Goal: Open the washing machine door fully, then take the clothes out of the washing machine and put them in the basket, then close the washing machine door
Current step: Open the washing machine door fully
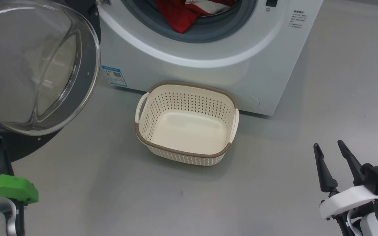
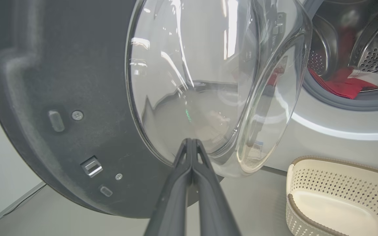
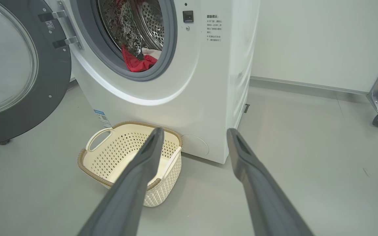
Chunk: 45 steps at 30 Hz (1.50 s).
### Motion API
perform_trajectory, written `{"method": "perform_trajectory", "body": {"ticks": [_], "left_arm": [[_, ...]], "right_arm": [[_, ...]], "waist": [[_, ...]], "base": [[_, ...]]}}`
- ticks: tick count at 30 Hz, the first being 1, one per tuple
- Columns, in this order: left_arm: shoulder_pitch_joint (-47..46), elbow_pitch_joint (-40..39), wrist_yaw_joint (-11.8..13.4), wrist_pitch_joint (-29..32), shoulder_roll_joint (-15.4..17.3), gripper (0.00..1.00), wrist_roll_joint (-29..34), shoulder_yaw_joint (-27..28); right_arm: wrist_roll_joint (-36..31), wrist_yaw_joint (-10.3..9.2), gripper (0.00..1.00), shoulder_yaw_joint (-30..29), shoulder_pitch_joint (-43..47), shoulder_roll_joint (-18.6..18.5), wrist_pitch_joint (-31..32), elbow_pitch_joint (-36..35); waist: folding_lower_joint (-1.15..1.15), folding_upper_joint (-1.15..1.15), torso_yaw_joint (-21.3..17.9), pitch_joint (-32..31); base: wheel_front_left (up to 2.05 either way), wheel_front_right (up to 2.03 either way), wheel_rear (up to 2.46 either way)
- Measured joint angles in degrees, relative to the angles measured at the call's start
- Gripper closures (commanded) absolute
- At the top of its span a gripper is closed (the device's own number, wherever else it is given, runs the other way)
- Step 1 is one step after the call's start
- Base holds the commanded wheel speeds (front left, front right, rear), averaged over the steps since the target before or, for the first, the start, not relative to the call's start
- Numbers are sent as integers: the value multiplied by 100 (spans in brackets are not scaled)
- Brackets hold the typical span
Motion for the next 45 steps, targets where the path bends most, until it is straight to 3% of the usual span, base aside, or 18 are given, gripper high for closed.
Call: {"method": "perform_trajectory", "body": {"ticks": [24,35,36,37,45], "left_arm": [[1232,-929,-250,0,-731,100,285,-470],[1476,-1344,-308,0,-889,100,352,-599],[1496,-1393,-309,0,-899,56,365,-604],[1510,-1443,-327,0,-902,0,382,-619],[1577,-1492,-454,0,-999,0,375,-799]], "right_arm": [[96,0,0,-82,365,226,-18,-33],[92,0,0,-83,469,257,-18,-240],[92,0,0,-83,469,264,-18,-274],[92,0,0,-83,468,270,-18,-300],[40,0,0,-236,477,281,-18,-401]], "waist": [[0,0,-810,-833],[0,0,-1177,-931],[0,0,-1201,-925],[0,0,-1223,-919],[0,0,-1301,-874]], "base": [[0,0,0],[0,0,0],[0,0,0],[0,0,0],[0,0,0]]}}
